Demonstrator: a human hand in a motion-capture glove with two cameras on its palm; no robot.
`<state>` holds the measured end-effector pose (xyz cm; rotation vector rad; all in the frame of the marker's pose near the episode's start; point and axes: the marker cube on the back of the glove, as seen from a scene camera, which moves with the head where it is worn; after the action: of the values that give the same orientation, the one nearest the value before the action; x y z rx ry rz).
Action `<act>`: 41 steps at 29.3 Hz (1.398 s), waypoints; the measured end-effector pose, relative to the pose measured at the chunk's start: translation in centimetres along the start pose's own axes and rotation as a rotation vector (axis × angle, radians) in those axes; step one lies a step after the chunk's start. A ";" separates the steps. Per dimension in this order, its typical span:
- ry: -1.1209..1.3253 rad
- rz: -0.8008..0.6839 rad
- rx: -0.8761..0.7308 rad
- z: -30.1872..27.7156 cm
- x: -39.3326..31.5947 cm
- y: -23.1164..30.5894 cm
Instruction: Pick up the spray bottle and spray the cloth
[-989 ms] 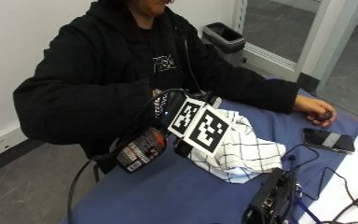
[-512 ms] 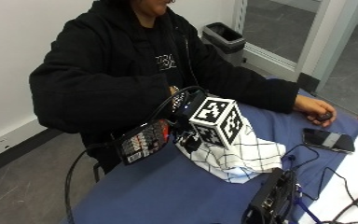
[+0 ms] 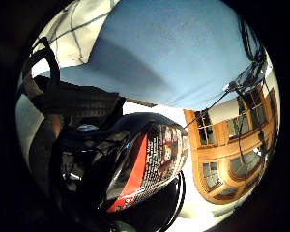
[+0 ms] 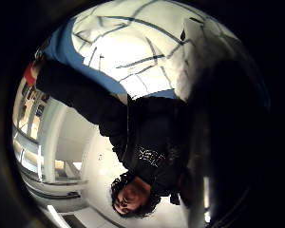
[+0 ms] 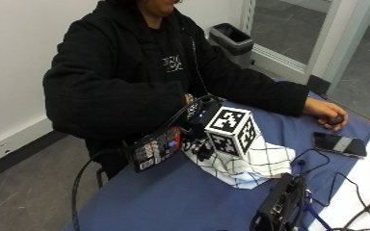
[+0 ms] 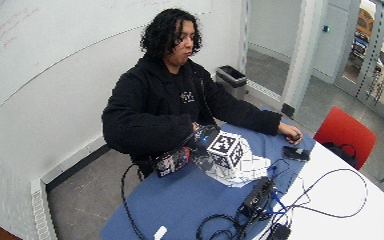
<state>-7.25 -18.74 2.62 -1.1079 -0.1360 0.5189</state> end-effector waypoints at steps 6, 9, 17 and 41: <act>-0.089 -0.225 0.187 -3.8 -3.3 3.0; -0.152 -0.392 0.294 -6.3 -5.8 4.7; -0.336 -0.950 0.621 -12.7 -13.9 6.2; -0.735 -1.282 0.933 -16.0 -20.3 -5.4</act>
<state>-17.44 -43.08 3.19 0.2417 -1.0452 -0.2301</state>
